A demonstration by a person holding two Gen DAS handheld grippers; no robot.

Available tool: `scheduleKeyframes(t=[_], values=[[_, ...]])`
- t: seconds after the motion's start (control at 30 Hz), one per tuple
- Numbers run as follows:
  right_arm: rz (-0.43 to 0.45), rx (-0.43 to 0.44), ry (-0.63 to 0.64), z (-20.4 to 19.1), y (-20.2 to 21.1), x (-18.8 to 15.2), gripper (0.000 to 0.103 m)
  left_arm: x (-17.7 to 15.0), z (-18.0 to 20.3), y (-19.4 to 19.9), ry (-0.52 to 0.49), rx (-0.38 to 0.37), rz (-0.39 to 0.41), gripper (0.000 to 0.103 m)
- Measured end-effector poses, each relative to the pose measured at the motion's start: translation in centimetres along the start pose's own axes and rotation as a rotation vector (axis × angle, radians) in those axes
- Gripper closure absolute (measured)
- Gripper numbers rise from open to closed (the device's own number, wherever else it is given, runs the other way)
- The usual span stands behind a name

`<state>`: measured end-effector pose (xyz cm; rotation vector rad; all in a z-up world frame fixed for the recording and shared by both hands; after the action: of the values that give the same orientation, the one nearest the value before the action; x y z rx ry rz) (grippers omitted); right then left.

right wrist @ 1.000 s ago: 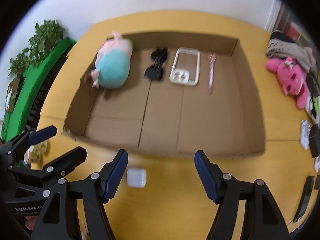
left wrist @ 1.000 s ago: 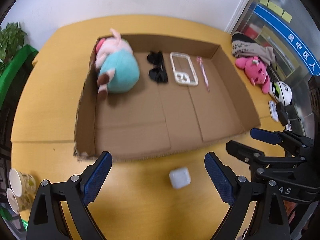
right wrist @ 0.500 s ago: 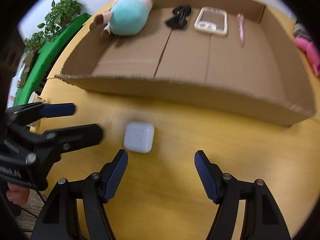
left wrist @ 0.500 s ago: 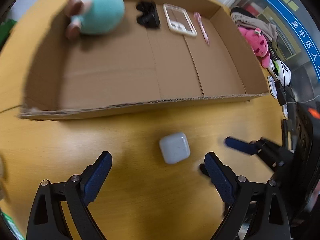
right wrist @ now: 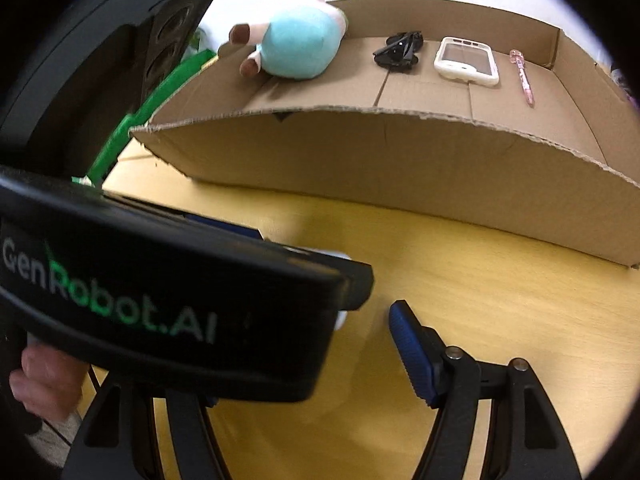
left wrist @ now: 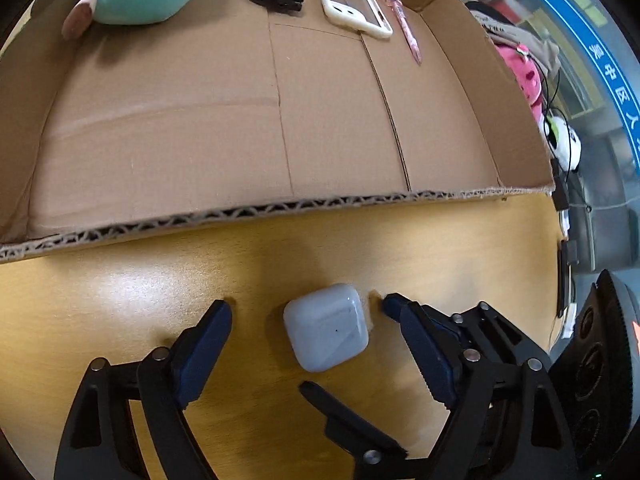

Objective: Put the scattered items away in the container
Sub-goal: 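Close the left gripper on the white earbud case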

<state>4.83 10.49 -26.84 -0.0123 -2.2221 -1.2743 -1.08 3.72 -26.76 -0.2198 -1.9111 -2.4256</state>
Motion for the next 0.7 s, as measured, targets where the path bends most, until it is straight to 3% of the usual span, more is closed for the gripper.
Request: scheduleKeyframes(t=[0.13,0.2,0.23,0.27,0.7], values=[[0.016,-0.010,0.023,-0.3,-0.4,0.7,0.041,-0.5,0.1,0.3,-0.020,0.021,0.006,0.028],[0.017,0.001,0.023,-0.4,-0.5,0.9,0.058,-0.7,-0.2,0.6,-0.005,0.002,0.008,0.037],[0.016,0.004,0.024,-0.5,-0.6,0.9,0.058,-0.8,-0.3,0.6,0.002,-0.010,0.008,0.052],[0.016,0.007,0.028,-0.6,-0.7,1.0,0.058,-0.9,-0.4,0.6,0.008,-0.025,0.003,0.059],[0.020,-0.011,0.034,-1.1,1.1,2.3,0.067,-1.0,0.4,2.0,0.053,-0.051,0.026,0.059]])
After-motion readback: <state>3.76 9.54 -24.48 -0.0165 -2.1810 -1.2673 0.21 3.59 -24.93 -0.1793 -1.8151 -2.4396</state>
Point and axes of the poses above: each gripper's, at about its wrist camera, not at the fingertips, and y roughly against the way its jaws point, z to its right, x to its top, the point moved 4 cm from there along -y, roughly the way its jaws point, and after that the axes turned 9 degrees about x, right-handed, at the moved point
